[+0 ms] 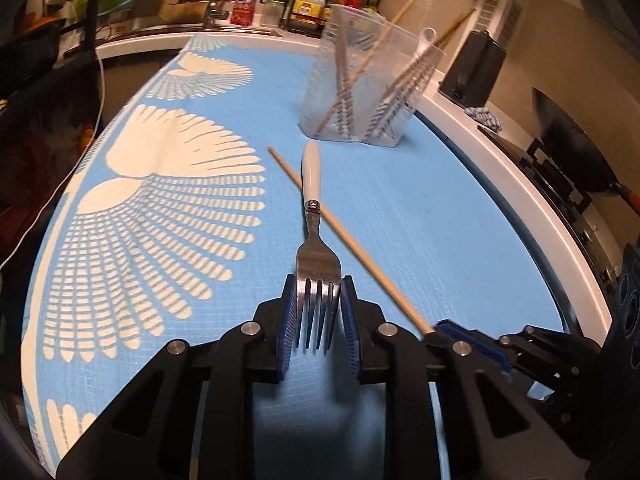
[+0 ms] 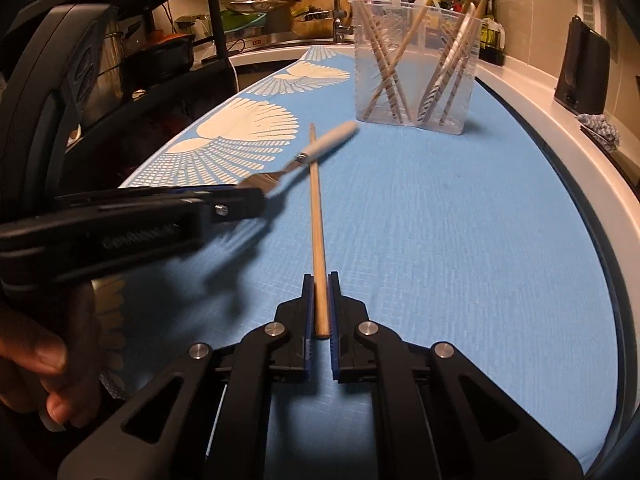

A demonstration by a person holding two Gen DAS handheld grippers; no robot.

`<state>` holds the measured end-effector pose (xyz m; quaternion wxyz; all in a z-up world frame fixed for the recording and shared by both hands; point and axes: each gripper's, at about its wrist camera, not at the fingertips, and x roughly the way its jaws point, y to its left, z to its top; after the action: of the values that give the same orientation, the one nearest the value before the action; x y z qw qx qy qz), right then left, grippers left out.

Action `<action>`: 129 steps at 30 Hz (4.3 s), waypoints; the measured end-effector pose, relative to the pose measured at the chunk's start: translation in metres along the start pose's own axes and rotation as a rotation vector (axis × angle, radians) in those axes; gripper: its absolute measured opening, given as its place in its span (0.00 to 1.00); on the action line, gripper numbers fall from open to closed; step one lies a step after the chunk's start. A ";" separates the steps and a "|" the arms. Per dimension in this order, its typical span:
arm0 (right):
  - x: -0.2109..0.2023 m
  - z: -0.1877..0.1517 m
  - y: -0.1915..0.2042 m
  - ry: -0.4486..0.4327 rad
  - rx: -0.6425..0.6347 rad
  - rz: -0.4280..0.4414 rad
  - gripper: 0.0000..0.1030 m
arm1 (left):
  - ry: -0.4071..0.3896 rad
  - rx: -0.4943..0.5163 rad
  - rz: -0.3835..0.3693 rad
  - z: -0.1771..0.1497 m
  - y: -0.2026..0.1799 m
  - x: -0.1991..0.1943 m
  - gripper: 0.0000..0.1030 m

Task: Organize utensils
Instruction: 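Close the left tool on the fork's neck while the right tool holds its chopstick, then carry the fork in the left tool into the container while the right tool lowers its chopstick there, then open the left tool in the container while the right tool opens, releasing fork and chopstick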

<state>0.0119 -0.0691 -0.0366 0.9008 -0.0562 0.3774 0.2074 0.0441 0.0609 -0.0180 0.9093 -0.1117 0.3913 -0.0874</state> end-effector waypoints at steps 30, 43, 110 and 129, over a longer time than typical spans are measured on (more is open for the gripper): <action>-0.016 -0.018 -0.050 -0.027 0.097 -0.109 0.07 | -0.059 0.156 0.345 -0.017 -0.011 -0.005 0.09; -0.018 -0.027 -0.050 -0.110 0.108 -0.114 0.08 | -0.112 -0.010 0.260 -0.036 0.001 -0.012 0.07; -0.129 0.302 -0.096 -0.245 -0.031 -0.056 0.06 | -0.276 0.336 0.201 0.281 -0.102 -0.059 0.01; -0.115 0.285 -0.113 -0.309 0.041 -0.087 0.41 | -0.329 0.310 0.113 0.256 -0.093 -0.057 0.57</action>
<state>0.1738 -0.1358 0.2401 0.9572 -0.0218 0.2359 0.1665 0.1864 0.0201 0.2177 0.9705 0.0385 0.2255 -0.0760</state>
